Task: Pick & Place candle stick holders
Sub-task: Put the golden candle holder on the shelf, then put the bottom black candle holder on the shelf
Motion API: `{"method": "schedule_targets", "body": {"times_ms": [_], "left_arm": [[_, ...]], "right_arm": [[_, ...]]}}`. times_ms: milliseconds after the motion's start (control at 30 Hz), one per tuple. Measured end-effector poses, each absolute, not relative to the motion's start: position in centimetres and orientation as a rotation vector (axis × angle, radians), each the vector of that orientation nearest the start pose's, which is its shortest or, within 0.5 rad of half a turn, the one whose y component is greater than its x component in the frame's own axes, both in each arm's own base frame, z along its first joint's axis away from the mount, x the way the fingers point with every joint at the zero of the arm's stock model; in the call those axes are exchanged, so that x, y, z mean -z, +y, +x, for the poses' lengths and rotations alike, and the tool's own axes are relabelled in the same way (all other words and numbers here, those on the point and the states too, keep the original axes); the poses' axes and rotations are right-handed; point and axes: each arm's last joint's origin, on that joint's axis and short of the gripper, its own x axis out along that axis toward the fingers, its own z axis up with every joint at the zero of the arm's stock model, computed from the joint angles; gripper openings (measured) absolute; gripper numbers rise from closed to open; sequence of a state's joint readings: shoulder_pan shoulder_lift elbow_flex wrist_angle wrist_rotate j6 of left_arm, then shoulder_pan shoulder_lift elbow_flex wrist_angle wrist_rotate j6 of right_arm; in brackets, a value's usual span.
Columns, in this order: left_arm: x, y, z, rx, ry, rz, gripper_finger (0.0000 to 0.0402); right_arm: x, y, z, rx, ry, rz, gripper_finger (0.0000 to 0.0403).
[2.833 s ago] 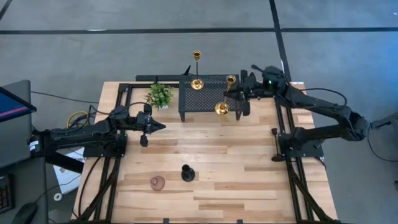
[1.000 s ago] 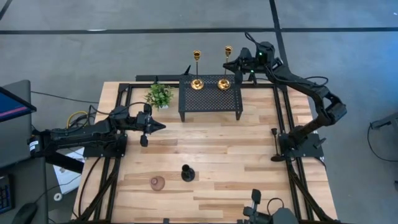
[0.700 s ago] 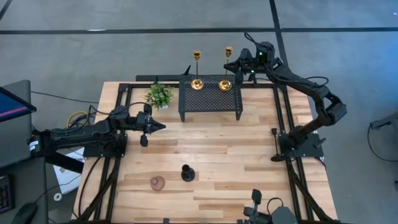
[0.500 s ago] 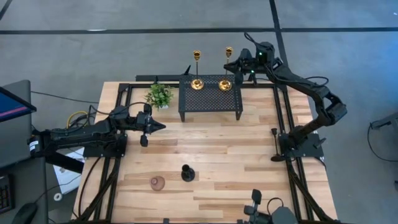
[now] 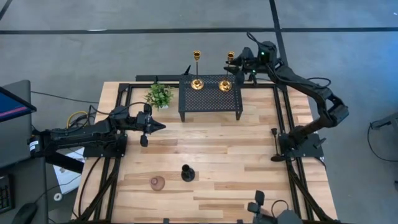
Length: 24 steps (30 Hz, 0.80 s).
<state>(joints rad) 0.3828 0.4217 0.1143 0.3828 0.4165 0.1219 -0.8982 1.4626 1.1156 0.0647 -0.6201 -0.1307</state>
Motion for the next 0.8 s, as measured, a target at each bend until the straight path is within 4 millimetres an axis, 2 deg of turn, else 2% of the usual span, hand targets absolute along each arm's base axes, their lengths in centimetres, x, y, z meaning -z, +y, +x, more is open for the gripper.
{"method": "schedule_targets", "body": {"times_ms": [167, 300, 567, 800], "left_arm": [[-20.2, 3.6, 12.0, 0.03, -0.071, 0.151, 0.0005], [-20.2, 3.6, 12.0, 0.03, -0.071, 0.151, 0.0005], [-20.2, 3.6, 12.0, 0.03, -0.071, 0.151, 0.0005], [-20.2, 3.6, 12.0, 0.03, -0.071, 0.151, 0.0005]], "right_arm": [[-33.1, -23.7, 20.9, 0.266, 0.189, 0.033, 0.0228], [-34.8, -22.5, 19.4, 0.281, 0.179, 0.013, 0.0256], [-37.2, -18.9, 15.4, 0.32, 0.224, 0.062, 0.026], [-38.1, -15.1, 13.6, 0.271, 0.276, 0.082, 0.0246]]}}
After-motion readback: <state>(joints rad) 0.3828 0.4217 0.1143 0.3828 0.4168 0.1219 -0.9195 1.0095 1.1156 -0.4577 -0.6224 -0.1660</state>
